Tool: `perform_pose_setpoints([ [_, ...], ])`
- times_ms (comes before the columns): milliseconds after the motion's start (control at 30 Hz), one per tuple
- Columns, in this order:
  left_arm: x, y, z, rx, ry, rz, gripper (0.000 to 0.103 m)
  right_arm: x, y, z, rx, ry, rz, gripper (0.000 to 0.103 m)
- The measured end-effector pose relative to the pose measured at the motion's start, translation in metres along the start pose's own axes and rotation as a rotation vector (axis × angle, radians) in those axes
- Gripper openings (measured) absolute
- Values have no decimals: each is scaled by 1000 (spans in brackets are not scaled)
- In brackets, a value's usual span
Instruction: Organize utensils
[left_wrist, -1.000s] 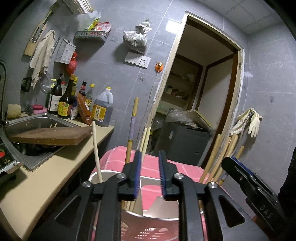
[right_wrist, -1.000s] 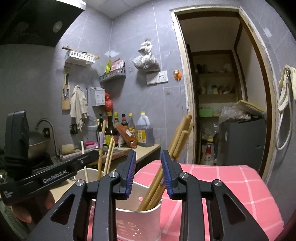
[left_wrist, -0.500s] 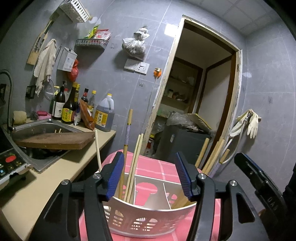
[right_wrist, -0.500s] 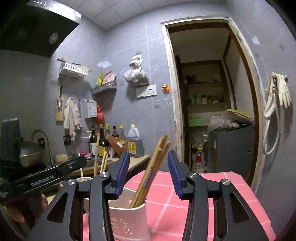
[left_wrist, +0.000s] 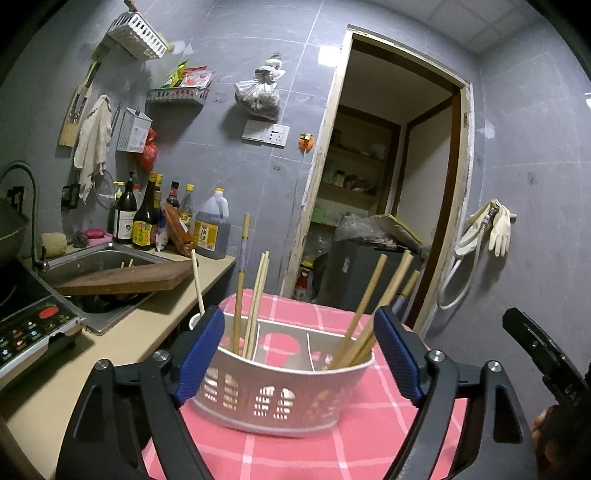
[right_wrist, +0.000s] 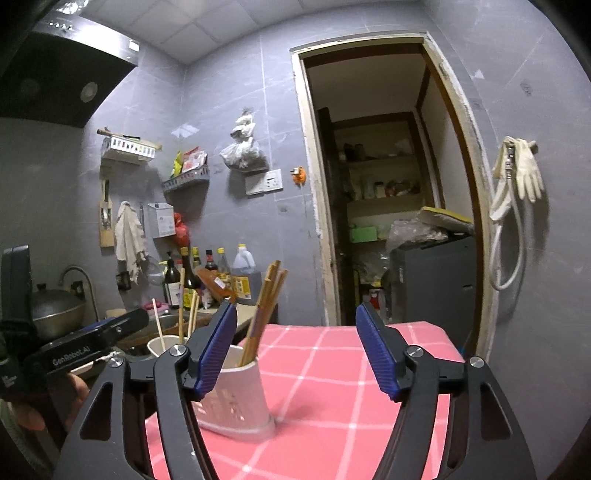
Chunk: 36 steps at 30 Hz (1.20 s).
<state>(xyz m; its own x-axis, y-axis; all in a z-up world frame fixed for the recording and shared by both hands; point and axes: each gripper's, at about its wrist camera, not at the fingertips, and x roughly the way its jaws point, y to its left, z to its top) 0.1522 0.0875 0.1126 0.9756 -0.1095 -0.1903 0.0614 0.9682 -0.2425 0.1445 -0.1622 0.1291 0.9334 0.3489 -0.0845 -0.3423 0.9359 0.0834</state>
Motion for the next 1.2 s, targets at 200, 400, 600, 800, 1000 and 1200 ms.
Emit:
perform_pose_setpoints([
  [200,-17,-5,-6,4,8,1,93,-28,-9,-1,17,25,-22,77],
  [400,-35,-12,-13,13,14,4,96,-56,-7,-4,15,47,-36,88],
  [600,-56,-18,-24,32,17,5,100,-78,-5,-10,12,55,-62,102],
  [800,-77,-19,-42,54,28,34,101,-96,-3,-20,-2,73,-85,103],
  [1000,-94,-16,-63,72,34,76,101,-108,-4,-36,-12,93,-112,103],
  [1200,-105,-15,-89,97,48,104,101,-119,-2,-55,-31,107,-139,103],
])
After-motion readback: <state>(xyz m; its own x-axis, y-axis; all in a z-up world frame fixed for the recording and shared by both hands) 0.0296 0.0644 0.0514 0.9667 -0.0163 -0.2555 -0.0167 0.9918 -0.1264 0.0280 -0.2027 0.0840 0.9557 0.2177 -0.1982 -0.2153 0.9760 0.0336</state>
